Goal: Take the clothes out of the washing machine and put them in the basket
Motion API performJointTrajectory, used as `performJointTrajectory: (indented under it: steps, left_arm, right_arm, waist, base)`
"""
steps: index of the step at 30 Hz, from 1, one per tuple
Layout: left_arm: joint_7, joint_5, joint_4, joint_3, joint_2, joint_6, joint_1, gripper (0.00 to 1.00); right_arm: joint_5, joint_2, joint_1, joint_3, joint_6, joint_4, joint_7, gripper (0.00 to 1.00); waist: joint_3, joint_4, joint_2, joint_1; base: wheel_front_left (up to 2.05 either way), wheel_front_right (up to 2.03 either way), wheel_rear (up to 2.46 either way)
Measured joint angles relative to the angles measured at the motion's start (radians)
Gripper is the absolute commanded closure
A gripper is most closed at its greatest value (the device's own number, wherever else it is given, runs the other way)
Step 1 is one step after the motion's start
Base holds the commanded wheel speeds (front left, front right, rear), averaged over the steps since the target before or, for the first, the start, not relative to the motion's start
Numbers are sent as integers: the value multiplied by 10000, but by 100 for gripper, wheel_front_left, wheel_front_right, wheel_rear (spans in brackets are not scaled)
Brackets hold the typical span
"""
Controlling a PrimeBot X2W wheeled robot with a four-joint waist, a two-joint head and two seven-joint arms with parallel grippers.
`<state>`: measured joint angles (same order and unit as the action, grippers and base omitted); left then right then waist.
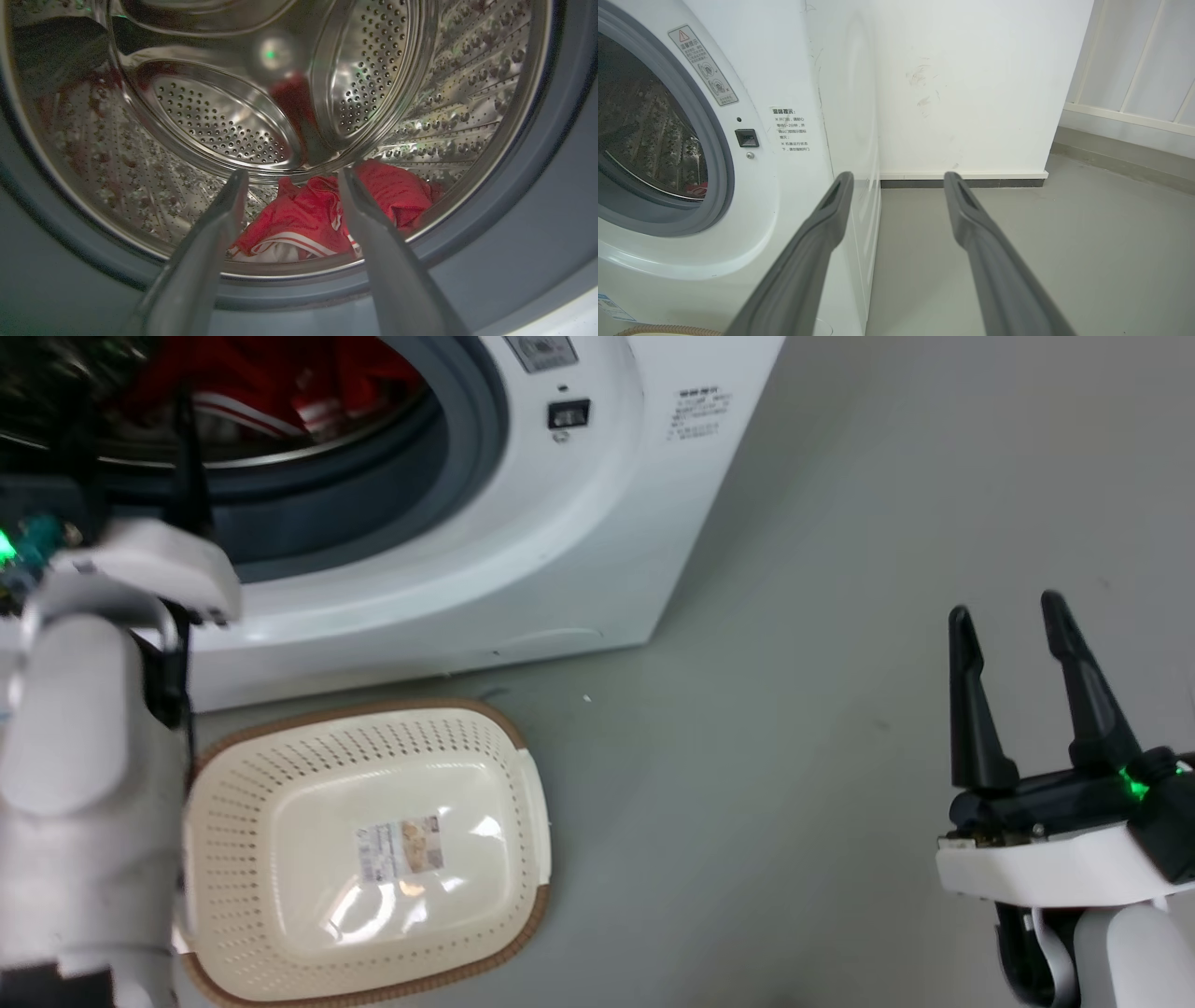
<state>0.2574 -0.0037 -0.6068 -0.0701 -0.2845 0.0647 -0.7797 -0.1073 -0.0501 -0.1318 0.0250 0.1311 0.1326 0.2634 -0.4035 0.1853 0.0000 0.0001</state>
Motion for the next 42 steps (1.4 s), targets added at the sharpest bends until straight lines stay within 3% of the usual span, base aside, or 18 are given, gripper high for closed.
performJointTrajectory:
  steps: [10,20,35,42]
  left_arm:
    - [-1804,192,-1848,485,-1388,431,-3364,0]
    - [-5051,167,-2951,1438,-2545,633,-5847,0]
    - [-10516,-1151,-3066,3087,-3814,644,-8835,0]
    - [-11616,-1244,-2801,3530,-4103,642,-9324,0]
  right_arm:
    - [-552,-2,-710,52,0,437,0,0]
    - [-1172,-6,-1148,58,0,945,0,0]
    - [-1944,-4,-1406,173,0,1609,0,0]
    - [-2052,-2,-1392,121,0,1741,0,0]
  waist:
    - [-1689,818,0,1]
    - [-3123,1554,0,0]
    - [-4883,2422,0,0]
    - [-5439,2640,0,0]
  base:
    - [0,0,0]
    - [0,0,0]
    - [0,0,0]
    - [0,0,0]
